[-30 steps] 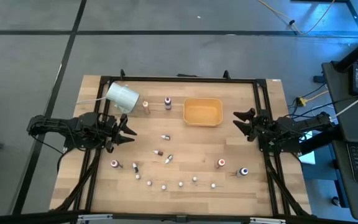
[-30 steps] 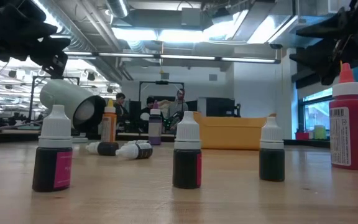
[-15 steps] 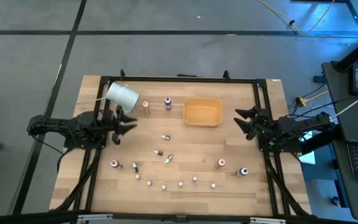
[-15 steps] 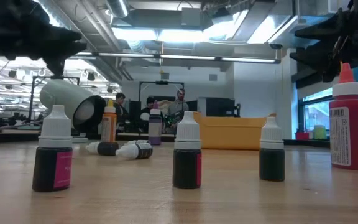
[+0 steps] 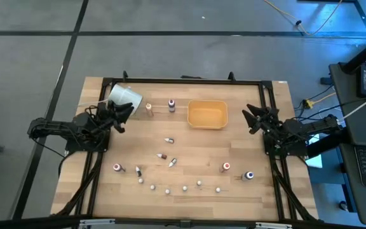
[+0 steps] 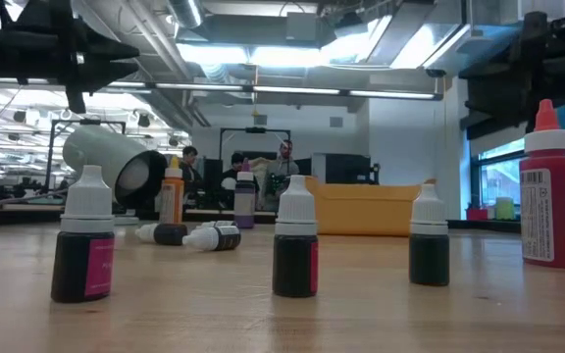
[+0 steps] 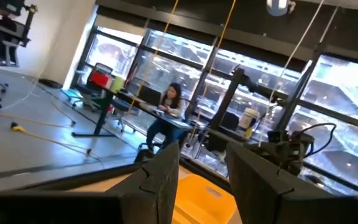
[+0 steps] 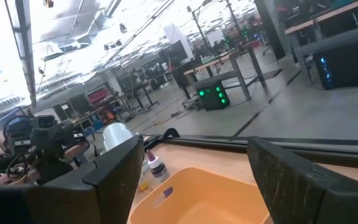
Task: Pick & Place food coloring
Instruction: Put the large violet food coloring bottles into the yellow bin
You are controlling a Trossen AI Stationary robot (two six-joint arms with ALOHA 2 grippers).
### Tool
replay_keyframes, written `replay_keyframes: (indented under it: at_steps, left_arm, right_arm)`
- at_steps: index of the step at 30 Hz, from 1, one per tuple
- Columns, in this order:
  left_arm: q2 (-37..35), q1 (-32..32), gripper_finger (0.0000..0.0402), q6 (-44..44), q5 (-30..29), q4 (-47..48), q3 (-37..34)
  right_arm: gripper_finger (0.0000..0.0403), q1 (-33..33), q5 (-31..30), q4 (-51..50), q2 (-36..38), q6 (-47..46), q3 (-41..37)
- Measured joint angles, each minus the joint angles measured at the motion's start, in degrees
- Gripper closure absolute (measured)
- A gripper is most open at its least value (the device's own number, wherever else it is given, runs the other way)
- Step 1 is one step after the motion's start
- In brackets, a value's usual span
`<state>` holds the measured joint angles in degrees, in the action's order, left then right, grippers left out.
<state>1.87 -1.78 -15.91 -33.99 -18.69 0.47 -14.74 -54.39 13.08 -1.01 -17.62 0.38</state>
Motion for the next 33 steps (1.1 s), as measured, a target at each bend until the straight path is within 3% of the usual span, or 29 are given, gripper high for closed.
replay_keyframes:
  at_steps: [7,11,15,20,25,30,33]
  left_arm:
    - [0.34,0.0,0.0272,-5.13,1.31,-0.59,1.36]
    - [5.6,0.0,0.0272,0.1,7.37,-0.87,8.08]
    - [17.96,0.0,0.0272,6.74,8.61,4.67,18.84]
    - [36.8,0.87,0.0272,9.67,9.1,24.11,35.58]
    - [53.51,6.69,0.0272,8.94,13.47,42.29,51.79]
    - [65.91,13.98,0.0272,9.97,21.65,45.46,62.77]
    - [70.64,15.99,0.0272,10.76,22.33,45.09,67.39]
  right_arm:
    - [0.0114,0.0,-0.02,-0.04,0.0,0.07,0.01]
    - [0.0114,0.17,-0.03,-0.04,0.0,0.1,0.02]
    - [0.0114,1.43,-0.04,-0.04,0.01,0.1,0.0]
    - [0.0114,2.92,-0.05,-0.03,0.0,-0.15,0.02]
    - [0.0114,3.32,-0.02,0.07,0.02,-0.21,0.02]
    - [0.0114,3.32,0.02,0.19,-0.01,-0.2,0.0]
    - [0.0114,3.32,0.04,0.31,-0.01,-0.25,0.02]
